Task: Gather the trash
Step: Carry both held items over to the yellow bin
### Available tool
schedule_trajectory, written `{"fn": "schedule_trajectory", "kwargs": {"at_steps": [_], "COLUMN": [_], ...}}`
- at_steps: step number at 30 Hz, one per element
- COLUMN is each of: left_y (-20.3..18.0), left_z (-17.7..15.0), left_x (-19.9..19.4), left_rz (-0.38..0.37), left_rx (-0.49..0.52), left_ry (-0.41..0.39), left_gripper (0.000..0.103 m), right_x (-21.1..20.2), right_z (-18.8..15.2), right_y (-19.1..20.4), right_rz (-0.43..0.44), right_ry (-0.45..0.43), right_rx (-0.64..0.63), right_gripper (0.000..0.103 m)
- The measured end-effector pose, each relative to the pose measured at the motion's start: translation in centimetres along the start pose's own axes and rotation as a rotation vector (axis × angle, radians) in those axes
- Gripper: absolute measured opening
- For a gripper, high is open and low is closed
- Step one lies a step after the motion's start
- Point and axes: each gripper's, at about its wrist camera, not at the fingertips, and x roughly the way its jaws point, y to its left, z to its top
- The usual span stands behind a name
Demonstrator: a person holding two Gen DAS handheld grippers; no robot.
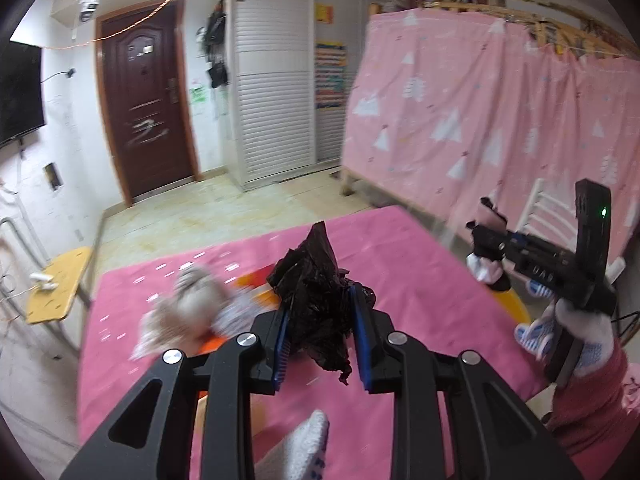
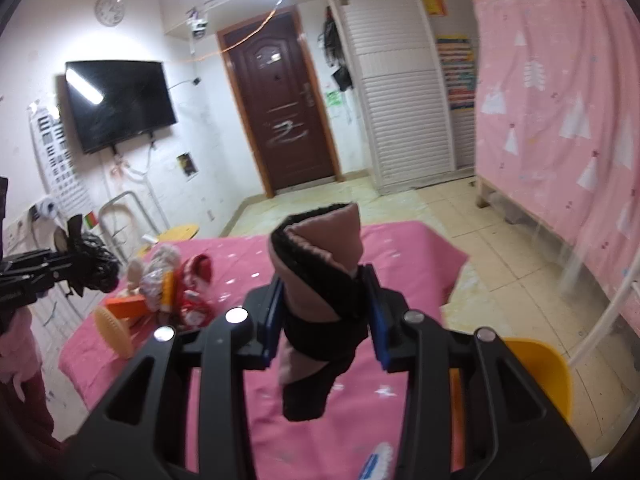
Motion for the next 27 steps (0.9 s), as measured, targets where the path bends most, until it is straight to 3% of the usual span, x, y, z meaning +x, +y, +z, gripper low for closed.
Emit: {"fn": "schedule_trajectory", "kwargs": {"at_steps": [5,16,21,23,25,27], "left_y": [-4.6,-16.3,-20.2,-21.2,-22.1,-22.4], "left_z": [1.8,3.2,3.3,3.1,2.9,2.6], "left_x": [3.6,9.0,12.5,13.9,15.2,16.0], "left_rz": [-0.129,-0.314,-0.406,-0.439,-0.449,-0.433], "left_rx": [0.011,0.123,0.098,0.082,0.065,0.048], "left_ry": [0.003,0.057,0.148,0.186,0.217,0.222], "left_gripper": [0.019,0.019,0.019,0.026,0.047,0.059], "right_x": [-1.9,-5.9,-7.8,-8.2,-8.3,-8.2], "right_z": [0.3,0.7,0.9,0.9,0.9,0.8], "right_y": [-3.3,-9.2,-11.4,-12.3,-13.0,-13.4], "right_rz": [-0.089,-0.232,-0.269,-0.280,-0.281,-0.283], "right_ry": [-0.039,-0.128,-0.167,-0.172,-0.170,-0.163], "right_rx": [0.044,0.137,0.180,0.190,0.202,0.208], "right_gripper": [0.035,0.035,0.035,0.035,0.036,0.038]}}
